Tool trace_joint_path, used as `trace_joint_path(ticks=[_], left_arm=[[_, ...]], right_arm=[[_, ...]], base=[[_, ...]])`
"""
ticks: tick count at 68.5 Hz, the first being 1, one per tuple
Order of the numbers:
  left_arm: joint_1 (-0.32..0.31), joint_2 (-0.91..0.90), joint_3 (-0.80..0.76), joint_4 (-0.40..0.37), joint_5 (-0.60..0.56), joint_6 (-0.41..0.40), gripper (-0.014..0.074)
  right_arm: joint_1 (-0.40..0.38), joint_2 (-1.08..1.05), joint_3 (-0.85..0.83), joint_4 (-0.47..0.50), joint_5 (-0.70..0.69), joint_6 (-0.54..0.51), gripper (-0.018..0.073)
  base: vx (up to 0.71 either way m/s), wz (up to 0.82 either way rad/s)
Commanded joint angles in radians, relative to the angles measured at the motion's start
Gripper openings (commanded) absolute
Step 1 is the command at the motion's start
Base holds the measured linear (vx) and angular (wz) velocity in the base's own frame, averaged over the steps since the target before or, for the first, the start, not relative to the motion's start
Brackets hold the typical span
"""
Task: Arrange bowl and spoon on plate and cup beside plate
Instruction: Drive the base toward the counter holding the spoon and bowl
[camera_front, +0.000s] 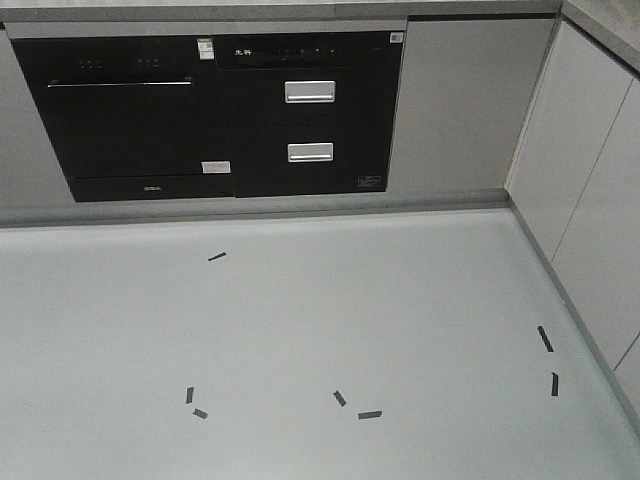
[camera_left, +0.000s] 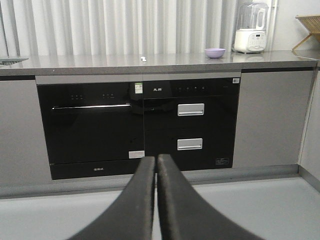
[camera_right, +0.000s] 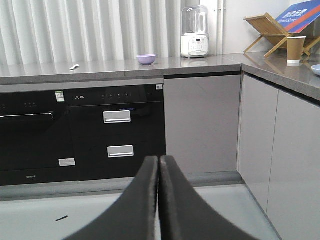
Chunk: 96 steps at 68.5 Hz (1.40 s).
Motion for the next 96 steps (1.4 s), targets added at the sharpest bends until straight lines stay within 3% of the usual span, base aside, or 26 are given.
trace_joint_path(ticks=[1, 96], left_arm=[[0.002, -0.014, -0.018, -0.009, -0.075, -0.004, -0.0006], [0.002, -0.014, -0.018, -0.009, -0.075, -0.004, -0.0006]], right_arm=[[-0.003, -0.009, 0.007, -0.003, -0.071, -0.004, -0.0011], [-0.003, -0.009, 0.007, -0.003, -0.072, -0.004, -0.0011]], base=[[0.0, 0.0], [0.02, 0.0]])
